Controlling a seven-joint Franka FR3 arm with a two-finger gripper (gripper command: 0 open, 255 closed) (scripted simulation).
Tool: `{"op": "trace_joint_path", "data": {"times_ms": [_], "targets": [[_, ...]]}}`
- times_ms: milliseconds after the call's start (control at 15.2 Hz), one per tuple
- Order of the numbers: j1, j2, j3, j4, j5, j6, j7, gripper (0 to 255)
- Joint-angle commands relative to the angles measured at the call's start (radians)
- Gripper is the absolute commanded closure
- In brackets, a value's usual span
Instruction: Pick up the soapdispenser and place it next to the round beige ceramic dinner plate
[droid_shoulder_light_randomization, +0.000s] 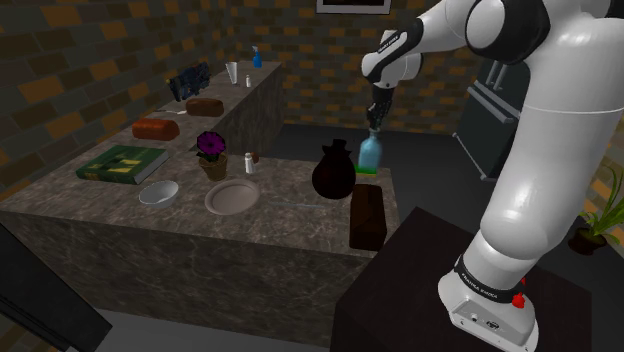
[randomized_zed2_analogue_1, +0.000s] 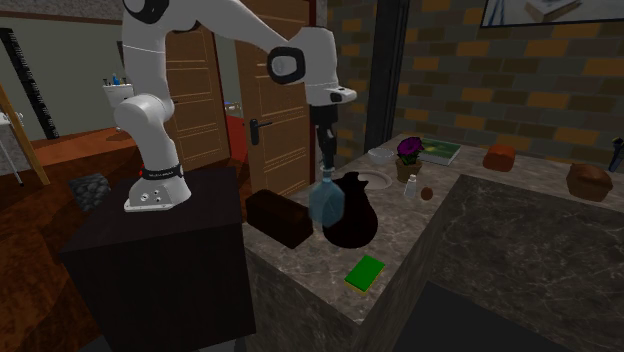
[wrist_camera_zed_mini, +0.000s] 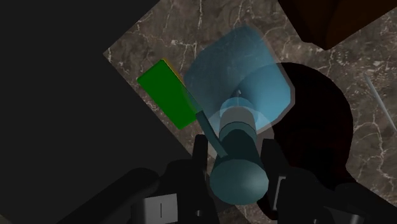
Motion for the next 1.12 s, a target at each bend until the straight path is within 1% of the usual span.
{"op": "trace_joint_path", "data": {"times_ms": [0, 1056], "targets": [[0.002, -0.012, -0.002, 0.014, -0.007, -0.024, 0.005, 255], [0.010, -0.084, -0.010, 0.146, -0.048, -0.222, 0.030, 255]]}}
